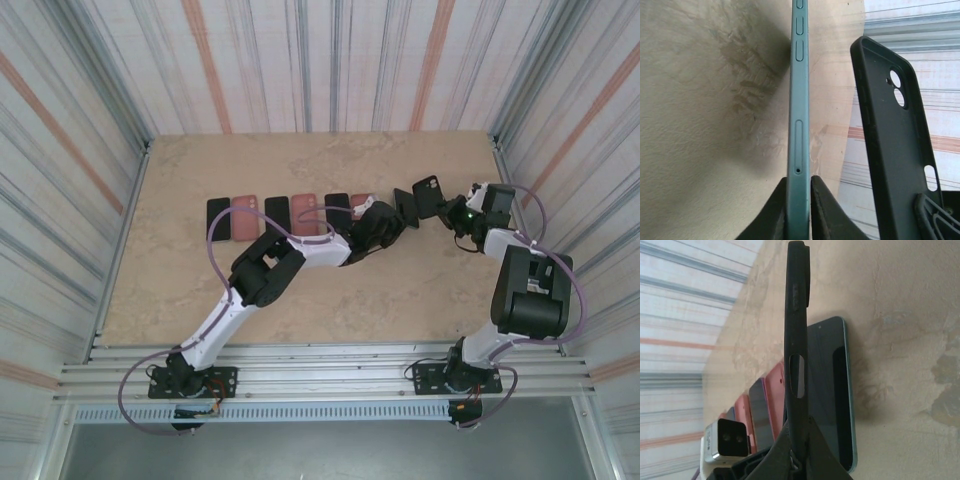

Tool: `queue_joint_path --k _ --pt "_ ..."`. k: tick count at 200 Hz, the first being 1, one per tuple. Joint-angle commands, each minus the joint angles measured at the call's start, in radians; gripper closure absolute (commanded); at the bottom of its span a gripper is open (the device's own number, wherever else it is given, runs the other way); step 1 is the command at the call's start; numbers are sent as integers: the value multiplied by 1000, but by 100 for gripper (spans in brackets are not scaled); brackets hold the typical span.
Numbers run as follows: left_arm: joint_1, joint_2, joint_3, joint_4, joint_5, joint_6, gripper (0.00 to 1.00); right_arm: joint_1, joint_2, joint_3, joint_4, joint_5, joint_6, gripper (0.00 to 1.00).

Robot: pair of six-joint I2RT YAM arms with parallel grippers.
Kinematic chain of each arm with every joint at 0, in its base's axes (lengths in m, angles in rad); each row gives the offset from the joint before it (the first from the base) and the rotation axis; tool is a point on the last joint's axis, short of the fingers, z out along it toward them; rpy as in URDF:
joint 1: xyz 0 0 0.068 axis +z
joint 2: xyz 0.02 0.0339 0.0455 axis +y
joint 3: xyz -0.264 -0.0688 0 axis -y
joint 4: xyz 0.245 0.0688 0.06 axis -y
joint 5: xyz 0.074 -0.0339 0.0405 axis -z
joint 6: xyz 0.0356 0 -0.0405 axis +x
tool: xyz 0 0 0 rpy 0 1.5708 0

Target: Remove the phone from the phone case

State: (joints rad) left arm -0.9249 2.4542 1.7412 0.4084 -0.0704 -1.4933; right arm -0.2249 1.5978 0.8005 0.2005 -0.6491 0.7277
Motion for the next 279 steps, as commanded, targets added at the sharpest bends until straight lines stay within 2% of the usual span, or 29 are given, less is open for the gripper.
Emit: queue_joint_path --k 1,27,90,165,214,249,279 --pt "-3 5 37 -36 32 18 74 -8 11 24 -62 -7 -65 99" --pt "-3 -16 30 -75 41 31 60 -17 12 25 -94 7 -92 98" --pt "-3 -53 22 -131 59 49 46 -31 22 26 -99 40 -109 98" --pt "-3 -104 -26 -145 76 68 40 -40 108 47 -84 51 -126 97" --pt "-3 -135 -54 -155 79 85 38 -45 144 54 -96 52 -143 88" --pt "-3 -144 -68 -149 81 88 37 -48 161 55 -126 51 -171 72" --pt "-3 -159 -76 -146 83 94 36 -50 159 69 -164 61 -196 68"
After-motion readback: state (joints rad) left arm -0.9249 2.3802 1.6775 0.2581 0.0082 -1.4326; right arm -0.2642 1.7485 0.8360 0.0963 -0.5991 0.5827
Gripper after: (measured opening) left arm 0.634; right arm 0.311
